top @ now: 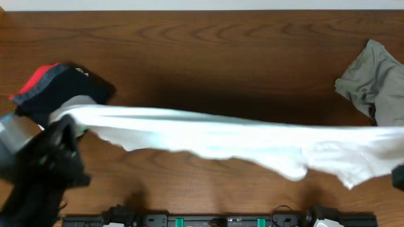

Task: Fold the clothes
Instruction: 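Lift the hem with both grippers and flip it up toward the far edge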

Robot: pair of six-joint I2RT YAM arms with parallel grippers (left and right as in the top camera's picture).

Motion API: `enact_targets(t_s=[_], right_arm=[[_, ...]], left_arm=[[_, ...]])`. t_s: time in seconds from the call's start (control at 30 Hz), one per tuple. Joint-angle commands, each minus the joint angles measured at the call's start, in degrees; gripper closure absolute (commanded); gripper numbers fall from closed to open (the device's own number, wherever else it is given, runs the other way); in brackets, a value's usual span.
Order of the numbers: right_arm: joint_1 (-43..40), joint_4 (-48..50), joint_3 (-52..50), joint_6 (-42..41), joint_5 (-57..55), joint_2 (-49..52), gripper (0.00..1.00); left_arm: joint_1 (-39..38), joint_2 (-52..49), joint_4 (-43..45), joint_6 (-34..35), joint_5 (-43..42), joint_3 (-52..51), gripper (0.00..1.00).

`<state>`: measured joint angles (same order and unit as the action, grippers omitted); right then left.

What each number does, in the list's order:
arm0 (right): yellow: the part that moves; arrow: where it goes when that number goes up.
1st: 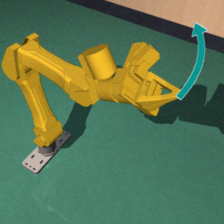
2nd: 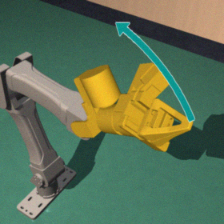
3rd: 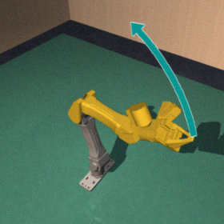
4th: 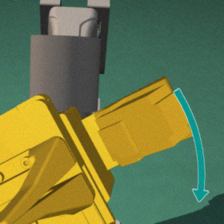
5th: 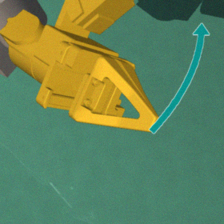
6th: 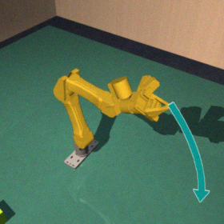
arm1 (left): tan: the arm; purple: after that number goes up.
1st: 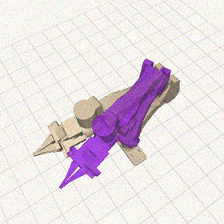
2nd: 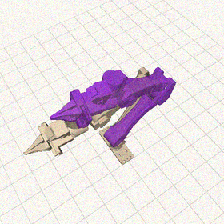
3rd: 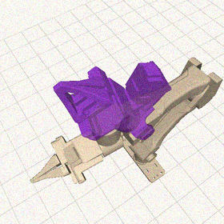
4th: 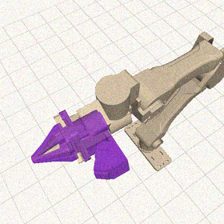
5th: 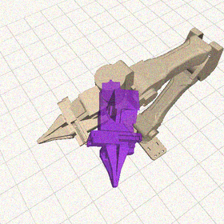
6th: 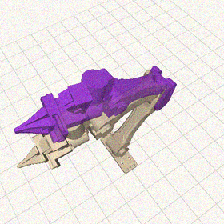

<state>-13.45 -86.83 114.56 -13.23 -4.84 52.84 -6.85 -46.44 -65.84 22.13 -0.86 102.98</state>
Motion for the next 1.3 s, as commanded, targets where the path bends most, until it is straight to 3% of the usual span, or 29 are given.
enact_targets(t_s=[0.0,0.23,0.57,0.67,0.83,0.93,1.07,1.27], right_arm=[[-0.61,-0.76,3.91,1.95,-2.67,0.31,0.99],[-0.61,-1.66,3.93,2.21,-2.32,4.52,0.99],[-0.39,-2.67,3.82,4.57,3.74,25.62,0.99],[-0.35,-1.09,3.82,6.32,4.83,33.90,0.99],[0.04,9.35,3.85,7.89,8.57,46.45,0.99],[0.13,17.22,4.15,6.12,11.04,49.13,0.99],[-0.09,24.20,8.41,3.41,11.04,47.71,0.99],[-0.22,23.58,19.54,3.45,8.90,44.48,0.99]], left_arm=[[0.20,0.20,-0.11,-1.11,1.73,5.73,0.94],[0.20,-1.33,-0.13,-1.11,1.46,4.09,0.94],[0.20,-16.81,0.44,-1.14,1.36,0.24,0.94],[0.20,-24.90,4.26,-1.66,1.36,0.24,0.94],[0.20,-39.85,19.12,-6.10,-1.05,1.09,0.94],[0.20,-47.08,23.76,-11.37,-2.97,5.88,0.94],[0.20,-52.13,22.16,-16.94,-1.90,18.78,0.94],[0.90,-51.23,18.49,-17.86,0.26,35.76,0.94]])
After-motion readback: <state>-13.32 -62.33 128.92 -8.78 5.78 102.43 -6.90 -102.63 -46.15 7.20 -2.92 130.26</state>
